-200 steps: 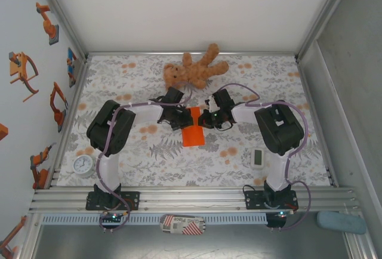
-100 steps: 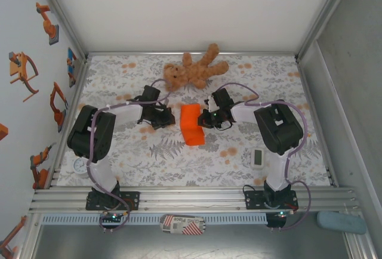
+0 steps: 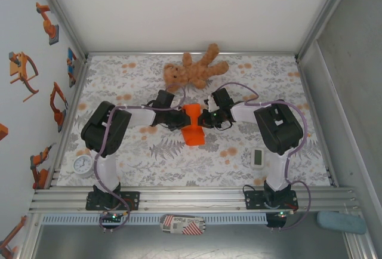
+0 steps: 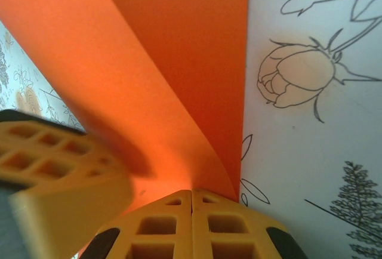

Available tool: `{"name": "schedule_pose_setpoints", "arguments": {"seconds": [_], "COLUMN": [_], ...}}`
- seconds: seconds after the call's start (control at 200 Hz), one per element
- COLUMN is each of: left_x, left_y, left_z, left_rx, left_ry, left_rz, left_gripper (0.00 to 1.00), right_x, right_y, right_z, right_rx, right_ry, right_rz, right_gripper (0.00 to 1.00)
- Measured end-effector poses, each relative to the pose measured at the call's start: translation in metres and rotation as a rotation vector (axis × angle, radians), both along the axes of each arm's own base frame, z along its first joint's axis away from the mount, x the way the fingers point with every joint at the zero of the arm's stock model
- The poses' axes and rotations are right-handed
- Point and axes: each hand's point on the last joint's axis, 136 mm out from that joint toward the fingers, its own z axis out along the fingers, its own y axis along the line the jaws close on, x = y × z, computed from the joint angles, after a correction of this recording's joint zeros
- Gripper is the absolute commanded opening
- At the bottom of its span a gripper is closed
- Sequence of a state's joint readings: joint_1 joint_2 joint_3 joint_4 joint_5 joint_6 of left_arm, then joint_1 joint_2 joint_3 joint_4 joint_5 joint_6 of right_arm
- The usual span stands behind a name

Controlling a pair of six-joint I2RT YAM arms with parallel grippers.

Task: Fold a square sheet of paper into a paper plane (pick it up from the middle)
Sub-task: First fold the square sheet of paper in half at the center of the table.

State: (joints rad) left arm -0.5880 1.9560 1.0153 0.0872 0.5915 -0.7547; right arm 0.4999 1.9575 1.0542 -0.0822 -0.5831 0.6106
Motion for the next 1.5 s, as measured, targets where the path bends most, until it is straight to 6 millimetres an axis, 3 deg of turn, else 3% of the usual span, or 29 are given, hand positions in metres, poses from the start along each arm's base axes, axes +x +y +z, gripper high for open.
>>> {"name": "schedule_pose_setpoints", "arguments": {"seconds": [0.235, 0.566, 0.661, 0.796, 0.946, 1.117, 1.497], "left_x": [0.023, 0.056, 0.053, 0.036, 0.026, 0.037, 0.078], "left_y": [0.024, 0.088, 0.079, 0.036, 0.004, 0.007, 0.048], "left_z": [-0.004, 0.004, 0.023, 0.050, 0.035, -0.001, -0.003], "left_rx": [0.001, 0.089, 0.074, 0.012, -0.025, 0.022, 0.105], "left_ry": [-0.002, -0.035, -0.081, -0.163, -0.136, -0.070, -0.044], "left_rz": [0.084, 0.225, 0.203, 0.104, 0.041, 0.079, 0.209], "left_gripper": [0.08, 0.08, 0.08, 0.08, 0.08, 0.07, 0.08], "right_x": [-0.001, -0.001, -0.001, -0.001, -0.001, -0.002, -0.003], "right_y": [-0.001, -0.002, -0.002, -0.002, -0.002, -0.002, -0.003], "right_z": [-0.001, -0.002, -0.002, -0.002, -0.002, -0.003, -0.004], "right_rx": [-0.003, -0.003, -0.003, -0.003, -0.004, -0.003, -0.003], "right_ry": [0.001, -0.001, -0.001, -0.001, 0.000, -0.002, -0.005], "right_rz": [0.001, 0.003, 0.003, 0.002, 0.003, 0.003, 0.005], "right_gripper": [0.00, 0.00, 0.00, 0.00, 0.00, 0.00, 0.00]}}
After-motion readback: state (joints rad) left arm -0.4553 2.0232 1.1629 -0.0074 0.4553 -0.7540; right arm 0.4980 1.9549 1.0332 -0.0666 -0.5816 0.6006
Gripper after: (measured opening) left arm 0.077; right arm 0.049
